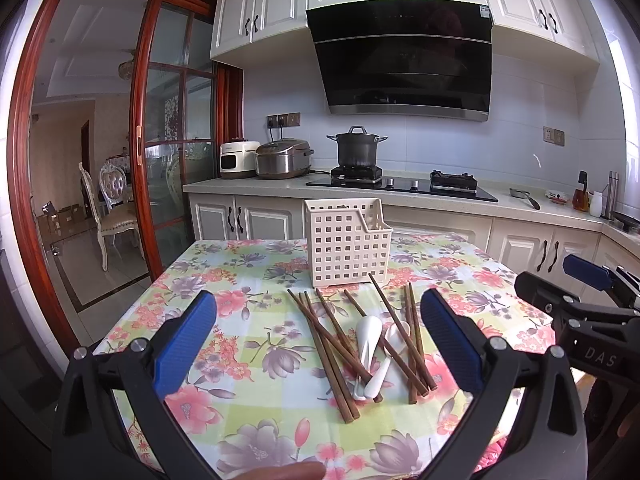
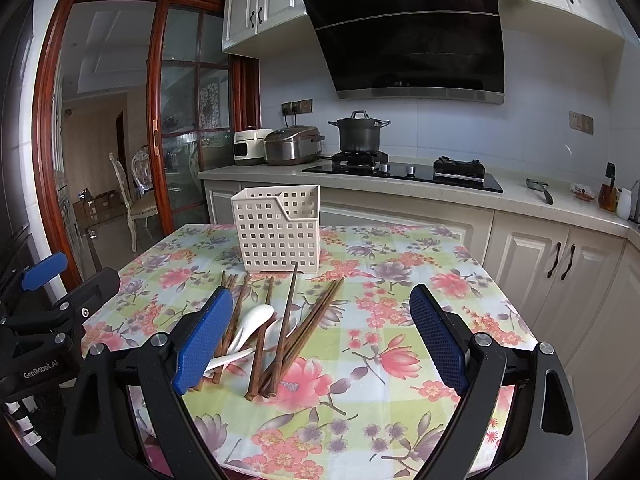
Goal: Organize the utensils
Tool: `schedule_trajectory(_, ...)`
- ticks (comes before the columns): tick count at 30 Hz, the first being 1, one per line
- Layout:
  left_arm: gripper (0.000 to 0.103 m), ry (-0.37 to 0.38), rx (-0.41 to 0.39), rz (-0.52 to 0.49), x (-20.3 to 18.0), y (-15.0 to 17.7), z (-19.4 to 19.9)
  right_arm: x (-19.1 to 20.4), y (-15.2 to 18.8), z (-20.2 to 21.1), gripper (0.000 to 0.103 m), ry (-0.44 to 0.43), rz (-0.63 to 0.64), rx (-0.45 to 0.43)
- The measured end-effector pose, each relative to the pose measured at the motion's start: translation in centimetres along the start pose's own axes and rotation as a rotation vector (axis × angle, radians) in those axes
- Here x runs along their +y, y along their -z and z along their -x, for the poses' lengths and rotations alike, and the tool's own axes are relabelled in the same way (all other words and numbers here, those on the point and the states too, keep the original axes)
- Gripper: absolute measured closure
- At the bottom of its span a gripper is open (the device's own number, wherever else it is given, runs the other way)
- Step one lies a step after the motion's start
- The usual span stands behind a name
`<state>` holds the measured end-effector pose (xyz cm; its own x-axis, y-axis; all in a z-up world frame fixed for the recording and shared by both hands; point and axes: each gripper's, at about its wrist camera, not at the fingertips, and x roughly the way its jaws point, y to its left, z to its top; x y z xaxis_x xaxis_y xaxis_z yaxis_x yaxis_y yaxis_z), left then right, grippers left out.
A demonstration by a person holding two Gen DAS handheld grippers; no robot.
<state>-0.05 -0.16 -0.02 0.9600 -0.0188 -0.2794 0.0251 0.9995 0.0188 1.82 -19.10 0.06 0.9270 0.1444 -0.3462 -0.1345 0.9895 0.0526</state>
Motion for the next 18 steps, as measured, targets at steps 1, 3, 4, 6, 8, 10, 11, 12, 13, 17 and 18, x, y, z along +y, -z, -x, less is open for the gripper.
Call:
schedule_trajectory(1,0.004,0.001,0.000,0.000,-0.05,0.01,0.03,-0.02,-0.02,0.01,0.018,0.000,-0.001,0.001)
schedule_trajectory(3,0.004,0.002,0.002,0.000,0.06,0.09,-0.15,0.01,0.02,0.00,0.018,0.000,-0.001,0.001)
schedule_trajectory(4,0.005,0.004,0.003,0.000,0.07,0.09,-0.14,0.01,0.00,0.02,0.018,0.000,-0.002,0.001)
schedule_trajectory(6,0.004,0.005,0.006,0.000,0.02,0.12,-0.17,0.00,-0.05,0.09,0.018,0.000,-0.003,0.002)
schedule_trajectory(8,0.004,0.006,0.006,0.001,-0.01,0.18,-0.15,-0.01,0.02,-0.03,0.018,0.001,-0.001,0.000)
schedule_trajectory(10,0.004,0.006,0.007,0.000,-0.07,0.17,-0.20,0.00,0.10,-0.07,0.018,0.000,-0.003,0.001)
schedule_trajectory(11,0.004,0.007,0.008,0.000,-0.05,0.19,-0.19,-0.01,0.10,-0.05,0.018,0.000,-0.003,0.001)
schedule_trajectory(12,0.004,0.008,0.008,0.001,-0.03,0.20,-0.17,0.00,0.11,-0.05,0.018,0.001,-0.002,0.001)
schedule_trajectory(13,0.004,0.009,0.009,0.000,-0.05,0.19,-0.16,0.01,0.12,-0.07,0.018,0.000,-0.003,0.003)
schedule_trajectory(17,0.004,0.008,0.008,0.001,-0.08,0.14,-0.18,0.14,0.40,-0.11,0.018,0.000,-0.006,0.003)
schedule_trajectory(18,0.005,0.008,0.009,0.001,-0.08,0.11,-0.19,0.11,0.38,-0.14,0.018,0.000,-0.005,0.004)
